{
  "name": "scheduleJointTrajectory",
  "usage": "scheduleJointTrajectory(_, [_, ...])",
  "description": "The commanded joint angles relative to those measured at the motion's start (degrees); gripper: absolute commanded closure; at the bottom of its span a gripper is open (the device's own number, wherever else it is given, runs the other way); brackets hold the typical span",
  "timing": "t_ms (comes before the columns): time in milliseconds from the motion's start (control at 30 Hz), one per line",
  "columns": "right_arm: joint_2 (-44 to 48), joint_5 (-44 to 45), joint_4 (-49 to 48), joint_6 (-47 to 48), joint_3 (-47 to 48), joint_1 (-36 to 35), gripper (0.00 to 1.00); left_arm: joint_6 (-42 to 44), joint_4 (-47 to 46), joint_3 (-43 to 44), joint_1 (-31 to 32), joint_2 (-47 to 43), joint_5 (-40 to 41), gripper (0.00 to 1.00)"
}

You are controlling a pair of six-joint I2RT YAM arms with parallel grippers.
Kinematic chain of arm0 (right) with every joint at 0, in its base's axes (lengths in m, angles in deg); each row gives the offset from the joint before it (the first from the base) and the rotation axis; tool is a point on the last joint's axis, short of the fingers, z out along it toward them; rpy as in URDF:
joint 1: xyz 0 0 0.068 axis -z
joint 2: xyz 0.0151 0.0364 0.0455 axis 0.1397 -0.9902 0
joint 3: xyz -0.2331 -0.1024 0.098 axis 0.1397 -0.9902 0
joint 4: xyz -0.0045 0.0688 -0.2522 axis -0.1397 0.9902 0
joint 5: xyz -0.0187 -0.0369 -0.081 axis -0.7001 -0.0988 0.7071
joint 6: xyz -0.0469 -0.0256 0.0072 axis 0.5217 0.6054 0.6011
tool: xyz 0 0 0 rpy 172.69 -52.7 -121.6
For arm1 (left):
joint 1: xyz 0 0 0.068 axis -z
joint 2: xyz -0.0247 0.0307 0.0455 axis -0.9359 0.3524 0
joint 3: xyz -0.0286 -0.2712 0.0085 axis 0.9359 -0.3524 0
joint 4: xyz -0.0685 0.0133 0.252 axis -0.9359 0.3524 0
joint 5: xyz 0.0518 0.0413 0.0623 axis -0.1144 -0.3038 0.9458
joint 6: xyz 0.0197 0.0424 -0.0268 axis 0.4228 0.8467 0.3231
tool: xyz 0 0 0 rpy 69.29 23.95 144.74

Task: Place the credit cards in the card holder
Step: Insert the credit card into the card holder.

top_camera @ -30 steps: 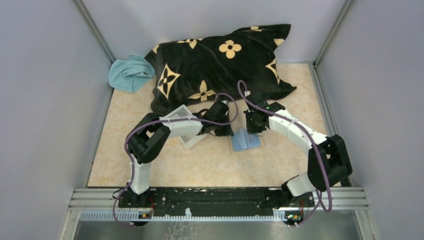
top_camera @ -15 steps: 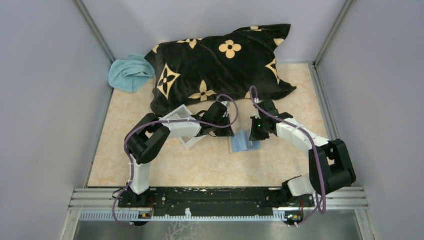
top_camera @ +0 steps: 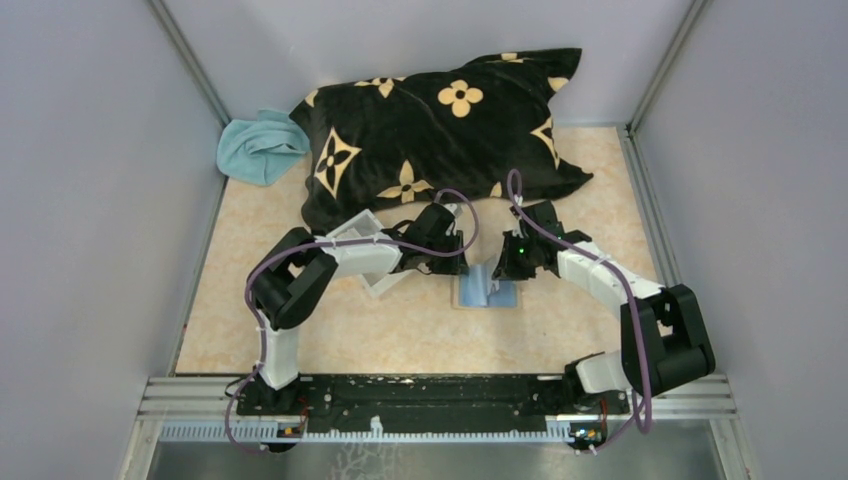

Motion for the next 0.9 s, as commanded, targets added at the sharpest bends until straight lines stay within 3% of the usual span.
scheduleJointTrajectory(0, [2.1, -1.9, -3.1, -1.0, -0.9, 0.3, 1.00, 2.1, 7.8, -2.1, 0.2, -0.7, 1.3, 0.66])
scheduleJointTrajectory(267, [3.2, -2.3, -5.0, -2.6, -4.4, 0.4, 1.00, 0.9, 9.1, -3.6, 0.2, -2.7, 2.2, 0.64])
scheduleJointTrajectory(600, [4.5, -3.0, -6.8, -4.4, -6.2, 0.3, 1.00, 0.2, 11.7, -4.6, 0.2, -4.0, 4.4, 0.52])
scheduleJointTrajectory(867, [5.4, -2.7, -6.8, -4.8, -6.3, 0.3, 1.00, -0.8, 11.6, -6.6, 0.2, -8.0, 5.5, 0.49])
